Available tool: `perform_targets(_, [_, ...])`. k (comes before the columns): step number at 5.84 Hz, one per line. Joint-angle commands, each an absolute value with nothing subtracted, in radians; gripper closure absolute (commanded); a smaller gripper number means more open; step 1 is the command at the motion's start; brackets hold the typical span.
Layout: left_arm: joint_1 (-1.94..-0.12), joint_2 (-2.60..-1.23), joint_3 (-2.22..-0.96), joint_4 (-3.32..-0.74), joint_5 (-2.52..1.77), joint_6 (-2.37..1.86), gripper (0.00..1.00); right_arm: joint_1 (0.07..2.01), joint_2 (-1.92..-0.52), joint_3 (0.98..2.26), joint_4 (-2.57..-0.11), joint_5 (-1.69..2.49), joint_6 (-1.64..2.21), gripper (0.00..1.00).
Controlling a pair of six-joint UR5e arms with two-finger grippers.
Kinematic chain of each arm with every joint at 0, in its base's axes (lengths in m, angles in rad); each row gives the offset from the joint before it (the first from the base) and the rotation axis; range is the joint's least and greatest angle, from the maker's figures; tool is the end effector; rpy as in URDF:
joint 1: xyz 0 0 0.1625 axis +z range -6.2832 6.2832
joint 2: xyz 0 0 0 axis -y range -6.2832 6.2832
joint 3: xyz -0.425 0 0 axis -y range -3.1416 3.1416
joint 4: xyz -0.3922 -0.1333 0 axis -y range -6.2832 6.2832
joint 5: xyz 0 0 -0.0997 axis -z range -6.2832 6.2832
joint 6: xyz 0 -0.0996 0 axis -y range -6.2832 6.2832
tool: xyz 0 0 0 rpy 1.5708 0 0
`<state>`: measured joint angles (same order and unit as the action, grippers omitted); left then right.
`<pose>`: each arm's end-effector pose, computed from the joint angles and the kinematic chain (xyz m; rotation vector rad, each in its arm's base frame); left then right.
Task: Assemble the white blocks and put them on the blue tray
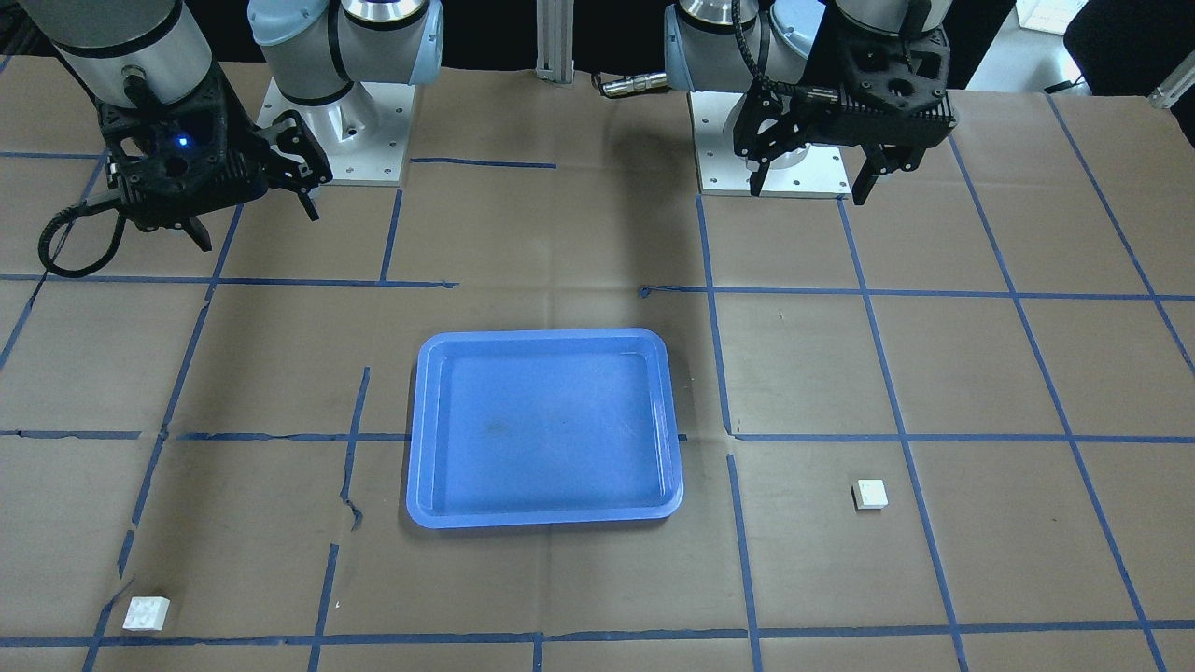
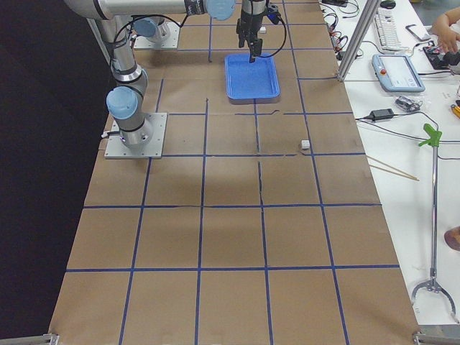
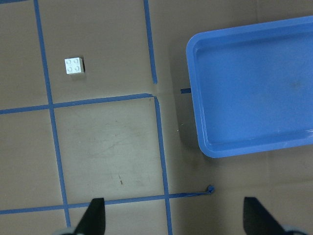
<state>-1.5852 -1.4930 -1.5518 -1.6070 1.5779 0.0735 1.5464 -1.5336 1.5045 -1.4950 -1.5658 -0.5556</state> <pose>-0.1392 -0.4609 0.5307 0.1372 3.1283 -0.0945 0.1215 -0.5059 0.4945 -0.8195 3.0133 0.0676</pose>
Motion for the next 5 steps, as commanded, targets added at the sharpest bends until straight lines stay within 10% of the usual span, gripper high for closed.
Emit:
perform_targets(1, [-1.467,-1.520,-1.562,-1.600,1.565,0.093,0.01,1.531,-1.494,1.502,-1.552,-1.565,-0.932,0.01])
perform_targets(5, [-1.255,-1.837,-1.617,-1.281,1.533,0.406,0.01,1.353,-1.320,1.348,-1.621,-1.549,-1.642,0.01])
